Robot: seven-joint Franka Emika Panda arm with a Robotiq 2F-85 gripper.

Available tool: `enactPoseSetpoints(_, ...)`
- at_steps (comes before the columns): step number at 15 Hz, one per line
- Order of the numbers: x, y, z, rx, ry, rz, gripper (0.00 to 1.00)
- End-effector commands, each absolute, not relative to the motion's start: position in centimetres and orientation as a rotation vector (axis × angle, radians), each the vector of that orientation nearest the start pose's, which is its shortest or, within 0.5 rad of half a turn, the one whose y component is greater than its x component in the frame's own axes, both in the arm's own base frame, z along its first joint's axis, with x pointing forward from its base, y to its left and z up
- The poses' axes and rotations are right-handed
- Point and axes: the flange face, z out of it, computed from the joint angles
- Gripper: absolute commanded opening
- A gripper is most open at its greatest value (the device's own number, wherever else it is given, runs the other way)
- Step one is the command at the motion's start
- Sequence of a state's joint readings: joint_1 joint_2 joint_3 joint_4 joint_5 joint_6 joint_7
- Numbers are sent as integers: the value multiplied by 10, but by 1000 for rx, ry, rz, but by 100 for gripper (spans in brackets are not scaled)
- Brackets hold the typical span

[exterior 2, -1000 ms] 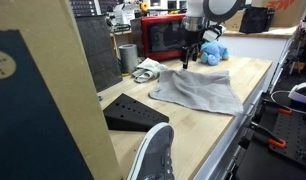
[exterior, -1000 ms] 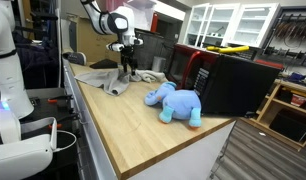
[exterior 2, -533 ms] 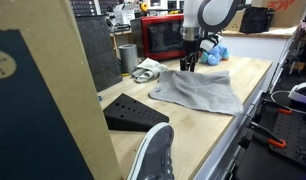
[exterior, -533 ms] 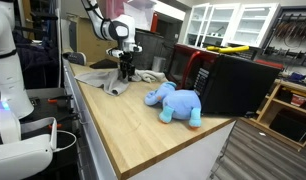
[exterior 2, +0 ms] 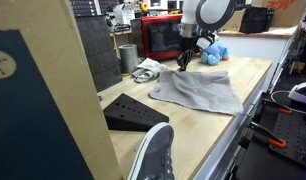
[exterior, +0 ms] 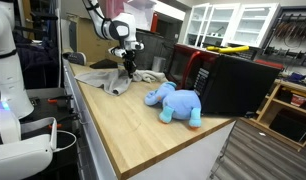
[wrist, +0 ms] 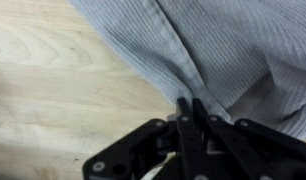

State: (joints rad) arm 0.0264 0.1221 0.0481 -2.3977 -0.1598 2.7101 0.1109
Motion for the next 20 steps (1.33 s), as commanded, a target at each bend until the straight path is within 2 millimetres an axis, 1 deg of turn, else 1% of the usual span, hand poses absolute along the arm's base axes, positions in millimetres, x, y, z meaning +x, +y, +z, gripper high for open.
enactPoseSetpoints(1, 522, 32, 290, -3197, -208, -417, 0)
enactPoseSetpoints(4, 529, 15, 291, -3227, -241, -499, 1)
enactPoseSetpoints(8, 541, -13, 287, -3275, -233, -564, 1)
enactPoseSetpoints(12, 555, -31, 283, -3321, -205, -609, 1)
enactPoseSetpoints(14, 562, -36, 282, -3338, -186, -629, 1)
enactPoseSetpoints(15, 566, -38, 283, -3344, -180, -650, 28)
enactPoseSetpoints(16, 569, -38, 285, -3346, -176, -687, 29)
enactPoseSetpoints(17, 571, -38, 288, -3347, -171, -719, 34)
enactPoseSetpoints(20, 575, -37, 303, -3341, -130, -820, 58)
